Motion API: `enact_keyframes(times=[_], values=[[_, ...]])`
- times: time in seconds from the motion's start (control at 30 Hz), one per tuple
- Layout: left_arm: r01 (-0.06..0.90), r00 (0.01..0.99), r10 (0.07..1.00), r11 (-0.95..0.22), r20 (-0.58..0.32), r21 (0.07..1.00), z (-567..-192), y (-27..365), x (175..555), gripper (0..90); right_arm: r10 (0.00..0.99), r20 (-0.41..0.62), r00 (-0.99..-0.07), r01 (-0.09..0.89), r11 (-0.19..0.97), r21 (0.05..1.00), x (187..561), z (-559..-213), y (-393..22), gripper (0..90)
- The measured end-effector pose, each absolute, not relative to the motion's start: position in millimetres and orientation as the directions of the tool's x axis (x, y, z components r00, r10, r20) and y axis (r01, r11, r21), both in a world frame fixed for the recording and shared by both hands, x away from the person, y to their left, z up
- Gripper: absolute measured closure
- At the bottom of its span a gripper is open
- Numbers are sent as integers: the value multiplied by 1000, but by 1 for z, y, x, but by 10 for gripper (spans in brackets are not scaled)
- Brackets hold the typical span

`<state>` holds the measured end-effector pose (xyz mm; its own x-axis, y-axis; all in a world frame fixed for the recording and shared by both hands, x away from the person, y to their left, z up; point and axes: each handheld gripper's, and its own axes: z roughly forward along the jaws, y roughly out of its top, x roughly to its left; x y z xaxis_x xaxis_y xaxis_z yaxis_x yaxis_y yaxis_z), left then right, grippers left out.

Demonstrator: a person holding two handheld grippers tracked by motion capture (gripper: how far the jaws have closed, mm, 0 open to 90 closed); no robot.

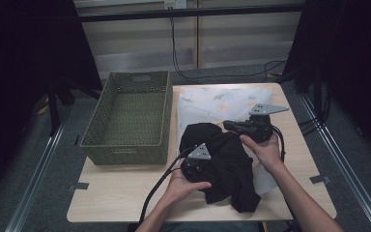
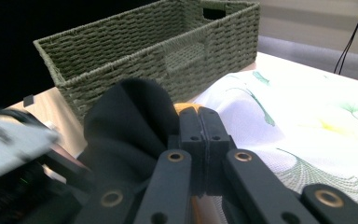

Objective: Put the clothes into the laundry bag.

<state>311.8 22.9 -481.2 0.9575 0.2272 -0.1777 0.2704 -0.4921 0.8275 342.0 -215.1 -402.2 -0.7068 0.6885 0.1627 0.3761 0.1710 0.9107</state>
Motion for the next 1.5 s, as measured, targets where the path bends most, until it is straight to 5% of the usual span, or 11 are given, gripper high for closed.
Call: enact_keyframes(times=[0.17,0.47,1.27,1.37,1.5], values=[[265,957,236,-469,-170,842,-465,36,308,288,699,168,-696,388,170,906,344,-406,-219,900],[246,941,312,-364,-131,899,-442,64,313,279,701,170,-693,394,170,903,346,-408,-220,900],[260,871,480,-275,-102,926,-433,52,361,178,690,177,-702,400,176,900,345,-407,-219,900],[297,871,474,-302,-128,906,-444,48,367,278,688,176,-704,400,179,899,345,-407,-219,900],[311,886,440,-328,-146,892,-448,47,365,750,690,177,-702,403,180,897,345,-407,-219,900]])
